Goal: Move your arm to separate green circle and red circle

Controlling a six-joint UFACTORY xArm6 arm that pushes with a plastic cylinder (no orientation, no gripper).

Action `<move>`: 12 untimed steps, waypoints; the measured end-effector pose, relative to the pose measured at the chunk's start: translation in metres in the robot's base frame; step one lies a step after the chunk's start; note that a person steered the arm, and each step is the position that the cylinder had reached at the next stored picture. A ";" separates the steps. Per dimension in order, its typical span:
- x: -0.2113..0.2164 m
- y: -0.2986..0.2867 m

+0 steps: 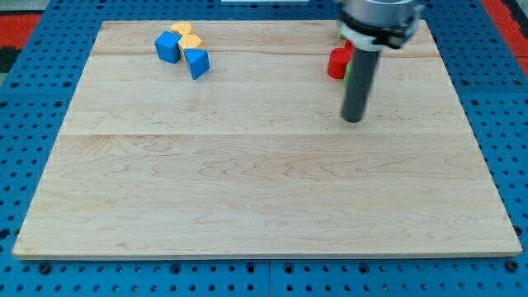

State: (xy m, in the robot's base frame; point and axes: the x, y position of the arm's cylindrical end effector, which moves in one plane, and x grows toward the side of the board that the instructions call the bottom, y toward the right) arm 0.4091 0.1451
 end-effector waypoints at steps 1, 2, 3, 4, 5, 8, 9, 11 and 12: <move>-0.015 0.040; -0.048 0.019; -0.084 0.019; -0.088 0.004; -0.092 0.020; -0.064 -0.075; -0.070 -0.074; -0.104 -0.043; -0.104 -0.019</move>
State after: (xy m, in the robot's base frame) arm 0.3056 0.1260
